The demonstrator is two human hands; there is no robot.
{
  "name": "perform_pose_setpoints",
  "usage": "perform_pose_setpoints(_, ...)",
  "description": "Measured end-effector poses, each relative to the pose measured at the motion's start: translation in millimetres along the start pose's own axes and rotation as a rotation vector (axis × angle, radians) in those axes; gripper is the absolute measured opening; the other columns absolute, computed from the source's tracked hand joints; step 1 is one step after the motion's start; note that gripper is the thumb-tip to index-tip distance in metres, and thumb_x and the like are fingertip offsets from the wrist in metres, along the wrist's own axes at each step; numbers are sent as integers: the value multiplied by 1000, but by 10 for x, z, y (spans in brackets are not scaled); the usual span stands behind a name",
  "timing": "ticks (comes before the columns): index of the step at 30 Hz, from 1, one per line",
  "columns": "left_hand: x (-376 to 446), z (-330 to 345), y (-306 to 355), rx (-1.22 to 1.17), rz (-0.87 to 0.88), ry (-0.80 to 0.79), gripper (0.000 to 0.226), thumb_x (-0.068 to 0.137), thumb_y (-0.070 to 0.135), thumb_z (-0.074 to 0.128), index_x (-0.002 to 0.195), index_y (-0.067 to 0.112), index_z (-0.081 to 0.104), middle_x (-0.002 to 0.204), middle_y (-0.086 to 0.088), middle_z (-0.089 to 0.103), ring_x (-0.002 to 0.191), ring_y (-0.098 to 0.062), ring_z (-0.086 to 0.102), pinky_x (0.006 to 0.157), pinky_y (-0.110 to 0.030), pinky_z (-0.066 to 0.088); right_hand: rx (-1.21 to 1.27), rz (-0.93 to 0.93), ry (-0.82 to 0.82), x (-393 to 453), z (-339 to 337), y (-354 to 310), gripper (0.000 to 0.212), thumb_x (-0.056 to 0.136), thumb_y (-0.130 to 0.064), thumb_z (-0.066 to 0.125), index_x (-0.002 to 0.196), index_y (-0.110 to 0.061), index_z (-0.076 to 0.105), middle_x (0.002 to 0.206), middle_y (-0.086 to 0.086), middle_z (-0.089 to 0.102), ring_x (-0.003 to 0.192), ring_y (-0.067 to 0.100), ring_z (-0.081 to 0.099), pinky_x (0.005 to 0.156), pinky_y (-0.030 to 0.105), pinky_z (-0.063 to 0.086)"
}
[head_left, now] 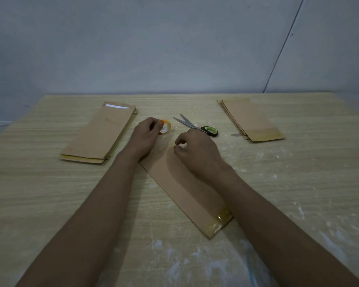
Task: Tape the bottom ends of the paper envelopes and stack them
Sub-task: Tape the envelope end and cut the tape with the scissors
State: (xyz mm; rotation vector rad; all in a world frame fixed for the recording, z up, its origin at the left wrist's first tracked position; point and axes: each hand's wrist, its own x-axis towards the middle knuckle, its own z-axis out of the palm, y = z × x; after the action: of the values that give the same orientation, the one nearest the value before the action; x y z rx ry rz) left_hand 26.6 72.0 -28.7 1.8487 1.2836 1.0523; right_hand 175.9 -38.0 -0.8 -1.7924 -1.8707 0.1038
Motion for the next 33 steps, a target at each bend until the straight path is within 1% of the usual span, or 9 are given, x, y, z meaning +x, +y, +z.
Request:
perform_pose_setpoints(3, -26, -27, -2, 4, 3, -16, 24, 103, 31, 50, 107, 14, 67, 98, 4, 66, 87, -7, 56, 68, -14, 38, -33, 0, -70, -33, 44, -27, 25, 92, -32, 58, 105, -17, 72, 101, 3, 62, 102, 22, 56, 80, 33, 46)
perform_pose_setpoints(7, -57, -41, 16, 4, 13, -22, 22, 103, 29, 51, 108, 14, 67, 99, 3, 66, 88, -8, 57, 70, -15, 40, -62, 17, -72, -59, 62, -41, 29, 91, -38, 58, 104, -14, 71, 101, 5, 60, 102, 24, 55, 80, 35, 48)
perform_pose_setpoints(10, -78, -53, 34, -43, 8, 11, 20, 102, 26, 53, 111, 13, 65, 96, 6, 64, 85, -2, 57, 69, -6, 40, -87, 82, -57, -87, 68, -41, 51, 86, -55, 61, 116, -14, 63, 116, 6, 57, 114, 25, 51, 89, 37, 46)
perform_pose_setpoints(13, -107, -81, 46, -103, -27, 46, 16, 102, 24, 53, 112, 13, 61, 94, 10, 61, 84, 1, 57, 66, -1, 39, -145, 144, -109, -90, 55, -53, 66, 79, -67, 63, 114, -12, 58, 122, 9, 54, 119, 28, 47, 91, 39, 44)
perform_pose_setpoints(17, -159, -82, 21, -91, -22, 112, 18, 101, 25, 55, 116, 14, 57, 98, 6, 57, 82, -3, 55, 64, -5, 39, -76, 176, -131, -94, 29, -81, 60, 78, -62, 68, 111, -12, 60, 116, 8, 56, 115, 27, 49, 89, 40, 47)
perform_pose_setpoints(21, -247, -158, 34, -56, 2, 258, 12, 97, 25, 61, 106, 18, 57, 92, 3, 56, 70, -3, 49, 62, -12, 39, -20, 202, -116, -99, 24, -104, 53, 78, -56, 71, 107, -11, 63, 115, 8, 57, 116, 27, 50, 89, 42, 48)
perform_pose_setpoints(24, -387, -264, 21, 108, 48, 149, 11, 92, 30, 68, 90, 19, 64, 81, 9, 60, 65, -4, 49, 64, -23, 41, -101, 217, -123, -115, 7, -115, 64, 82, -59, 66, 121, -9, 54, 126, 12, 53, 120, 31, 47, 92, 41, 45)
perform_pose_setpoints(27, -527, -302, 48, 301, 76, -1, 15, 85, 39, 74, 84, 24, 69, 83, 10, 62, 74, -1, 54, 65, -20, 40, -125, 235, -122, -134, -34, -146, 75, 81, -63, 65, 128, -7, 49, 131, 15, 51, 122, 33, 48, 92, 40, 44)
perform_pose_setpoints(33, -523, -258, 84, 342, 100, -66, 14, 78, 38, 80, 83, 29, 72, 85, 7, 60, 83, -14, 55, 78, -37, 49, -63, 245, -136, -123, -57, -139, 73, 80, -54, 72, 130, -7, 46, 141, 18, 38, 123, 32, 48, 93, 37, 43)
